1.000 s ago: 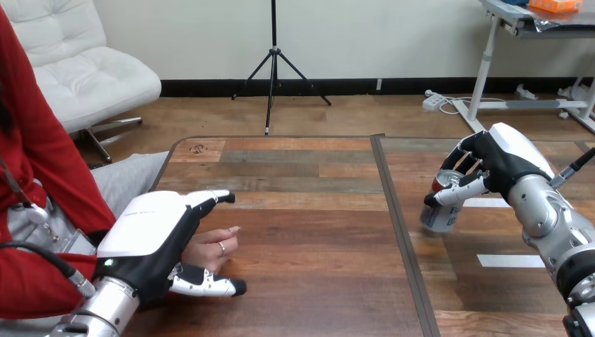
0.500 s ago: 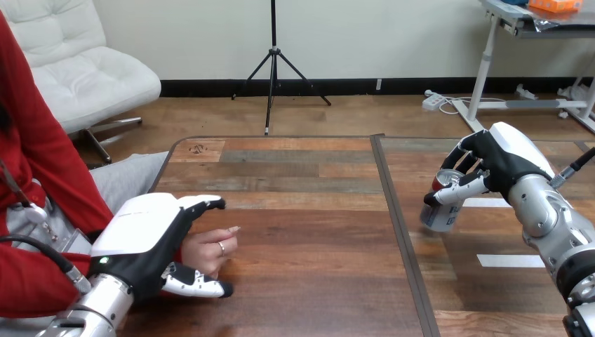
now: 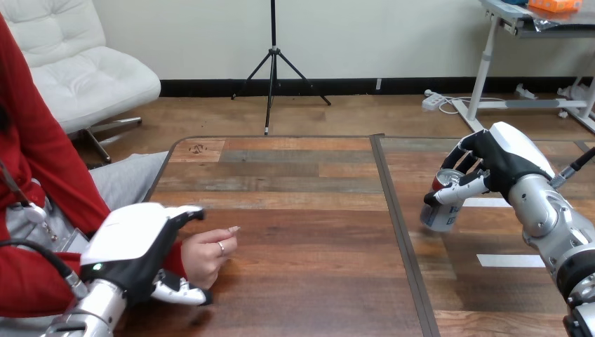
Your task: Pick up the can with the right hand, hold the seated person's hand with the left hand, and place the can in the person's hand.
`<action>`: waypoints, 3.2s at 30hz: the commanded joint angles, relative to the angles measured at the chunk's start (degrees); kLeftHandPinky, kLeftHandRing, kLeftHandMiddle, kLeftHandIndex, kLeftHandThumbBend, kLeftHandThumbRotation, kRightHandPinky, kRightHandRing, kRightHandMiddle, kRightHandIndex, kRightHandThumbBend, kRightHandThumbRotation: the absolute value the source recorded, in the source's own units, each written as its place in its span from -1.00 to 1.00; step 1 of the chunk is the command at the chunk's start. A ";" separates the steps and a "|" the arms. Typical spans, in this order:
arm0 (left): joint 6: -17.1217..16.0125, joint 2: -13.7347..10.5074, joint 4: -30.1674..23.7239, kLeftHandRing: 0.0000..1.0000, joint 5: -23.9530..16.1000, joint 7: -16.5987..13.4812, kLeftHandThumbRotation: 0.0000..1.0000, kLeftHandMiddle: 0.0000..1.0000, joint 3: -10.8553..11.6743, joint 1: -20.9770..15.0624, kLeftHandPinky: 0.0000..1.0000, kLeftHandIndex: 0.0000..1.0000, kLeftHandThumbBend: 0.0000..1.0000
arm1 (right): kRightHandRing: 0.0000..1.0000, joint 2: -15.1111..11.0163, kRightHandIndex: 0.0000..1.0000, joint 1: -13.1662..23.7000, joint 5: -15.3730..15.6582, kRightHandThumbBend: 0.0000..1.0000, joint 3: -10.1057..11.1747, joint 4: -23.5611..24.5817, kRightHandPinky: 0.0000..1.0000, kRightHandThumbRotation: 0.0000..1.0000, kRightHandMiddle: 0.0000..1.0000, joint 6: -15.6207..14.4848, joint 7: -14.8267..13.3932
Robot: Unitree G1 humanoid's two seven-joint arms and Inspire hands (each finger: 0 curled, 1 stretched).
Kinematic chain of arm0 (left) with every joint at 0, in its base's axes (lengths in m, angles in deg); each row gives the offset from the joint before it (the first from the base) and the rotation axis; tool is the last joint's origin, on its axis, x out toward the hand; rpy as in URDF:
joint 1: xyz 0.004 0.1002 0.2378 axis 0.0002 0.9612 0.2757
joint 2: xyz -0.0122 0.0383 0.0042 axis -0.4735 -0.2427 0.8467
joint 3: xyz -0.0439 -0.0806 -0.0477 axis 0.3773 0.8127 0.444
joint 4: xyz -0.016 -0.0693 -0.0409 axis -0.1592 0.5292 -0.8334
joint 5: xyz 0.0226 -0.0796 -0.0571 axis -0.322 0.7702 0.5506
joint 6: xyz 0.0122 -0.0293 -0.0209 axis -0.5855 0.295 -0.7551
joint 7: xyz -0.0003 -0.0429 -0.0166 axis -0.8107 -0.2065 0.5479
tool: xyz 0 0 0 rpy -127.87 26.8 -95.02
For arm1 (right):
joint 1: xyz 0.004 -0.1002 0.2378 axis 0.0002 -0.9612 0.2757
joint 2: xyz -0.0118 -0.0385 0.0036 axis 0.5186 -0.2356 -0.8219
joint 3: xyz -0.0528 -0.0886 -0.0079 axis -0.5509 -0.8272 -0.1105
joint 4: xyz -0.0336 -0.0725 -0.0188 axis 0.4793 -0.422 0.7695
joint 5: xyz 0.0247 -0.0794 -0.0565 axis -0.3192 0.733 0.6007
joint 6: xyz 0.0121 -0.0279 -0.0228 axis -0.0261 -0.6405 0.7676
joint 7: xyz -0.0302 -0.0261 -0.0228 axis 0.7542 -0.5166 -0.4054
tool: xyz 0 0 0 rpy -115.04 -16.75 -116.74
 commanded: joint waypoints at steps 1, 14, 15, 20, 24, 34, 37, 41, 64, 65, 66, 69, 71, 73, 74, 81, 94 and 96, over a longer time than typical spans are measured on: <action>1.80 -0.54 1.54 0.63 -0.66 -2.57 -0.65 0.68 -0.58 -4.45 0.45 0.63 1.00 | -0.17 -1.31 -0.06 6.76 -0.36 0.60 0.43 3.23 -0.22 -1.00 -0.07 1.46 -1.37; 5.29 -1.53 4.77 0.69 -0.71 -3.05 -0.66 0.72 -2.17 -5.66 0.55 0.66 1.00 | -0.17 -1.41 -0.06 6.79 -0.19 0.59 0.23 3.30 -0.21 -1.00 -0.06 1.05 -1.34; 5.62 -1.64 5.01 0.70 -0.68 -2.76 -0.66 0.73 -2.28 -5.80 0.55 0.67 1.00 | -0.17 -1.42 -0.06 6.79 -0.14 0.59 0.19 3.31 -0.21 -1.00 -0.06 1.02 -1.41; 6.70 -1.98 5.53 0.73 -0.20 -1.82 -0.66 0.75 -2.67 -6.17 0.60 0.69 1.00 | -0.17 -1.46 -0.05 6.76 -0.21 0.59 0.26 3.34 -0.21 -1.00 -0.06 1.10 -1.42; 7.17 -2.17 5.82 0.73 0.34 -1.53 -0.67 0.75 -2.83 -6.38 0.61 0.70 1.00 | -0.17 -1.47 -0.05 6.73 -0.45 0.59 0.46 3.34 -0.22 -1.00 -0.06 1.32 -1.13; 8.02 -2.67 6.61 0.71 0.91 -1.29 -0.73 0.74 -3.45 -6.91 0.59 0.68 1.00 | -0.17 -1.42 -0.05 6.72 -0.41 0.59 0.40 3.33 -0.23 -1.00 -0.07 1.29 -1.29; 8.03 -2.81 7.03 0.71 1.13 -1.50 -0.76 0.73 -3.62 -7.11 0.59 0.66 1.00 | -0.16 -1.39 -0.05 6.78 -0.22 0.59 0.22 3.30 -0.21 -1.00 -0.06 1.08 -1.33; 8.06 -2.94 7.44 0.69 1.33 -1.63 -0.81 0.71 -3.81 -7.33 0.58 0.63 1.00 | -0.15 -1.36 -0.05 6.77 -0.29 0.59 0.27 3.29 -0.20 -1.00 -0.06 1.14 -1.19; 7.91 -3.78 8.62 0.40 3.19 1.59 -0.92 0.44 -4.83 -8.78 0.30 0.34 0.79 | -0.14 -1.24 -0.06 6.54 -0.89 0.58 0.72 3.33 -0.20 -1.00 -0.05 2.47 -1.15; 7.88 -3.80 8.70 0.38 3.22 1.59 -0.92 0.42 -4.88 -8.84 0.28 0.33 0.79 | -0.14 -1.25 -0.06 6.53 -0.93 0.58 0.74 3.32 -0.20 -1.00 -0.05 2.56 -1.13; 7.93 -3.77 8.80 0.36 3.38 1.84 -0.92 0.41 -4.91 -8.96 0.26 0.32 0.79 | -0.14 -1.26 -0.06 6.53 -0.93 0.58 0.74 3.30 -0.20 -1.00 -0.05 2.57 -1.12; 8.19 -3.73 8.94 0.29 3.66 2.44 -0.93 0.36 -5.02 -9.22 0.18 0.29 0.78 | -0.15 -1.27 -0.06 6.56 -0.87 0.58 0.67 3.26 -0.20 -1.00 -0.06 2.49 -1.24; 8.39 -3.73 8.99 0.23 3.70 2.77 -0.93 0.31 -5.12 -9.34 0.12 0.26 0.77 | -0.15 -1.25 -0.06 6.58 -0.80 0.58 0.61 3.24 -0.21 -1.00 -0.06 2.45 -1.38; 8.70 -3.77 8.93 0.19 3.56 3.16 -0.94 0.27 -5.35 -9.51 0.08 0.23 0.76 | -0.16 -1.23 -0.06 6.61 -0.86 0.58 0.66 3.26 -0.21 -1.00 -0.06 2.37 -1.31; 8.79 -3.80 8.91 0.17 3.54 3.25 -0.95 0.25 -5.43 -9.55 0.07 0.22 0.76 | -0.16 -1.22 -0.06 6.62 -0.88 0.58 0.68 3.26 -0.21 -1.00 -0.06 2.35 -1.29; 11.27 -3.89 7.74 0.04 3.34 6.56 -0.99 0.11 -6.23 -10.25 -0.02 0.12 0.70 | -0.16 -1.29 -0.06 6.52 -0.59 0.58 0.45 3.38 -0.20 -1.00 -0.07 2.61 -1.80; 12.12 -3.48 7.85 -0.27 4.00 6.19 -1.00 -0.13 -6.74 -10.84 -0.35 -0.13 0.64 | -0.17 -1.14 -0.06 6.46 -1.05 0.58 0.85 3.30 -0.22 -1.00 -0.07 2.20 -1.47; 12.26 -3.37 7.81 -0.31 4.18 6.11 -1.00 -0.16 -6.73 -10.85 -0.39 -0.16 0.63 | -0.17 -1.13 -0.06 6.43 -1.06 0.57 0.85 3.27 -0.22 -1.00 -0.07 2.17 -1.50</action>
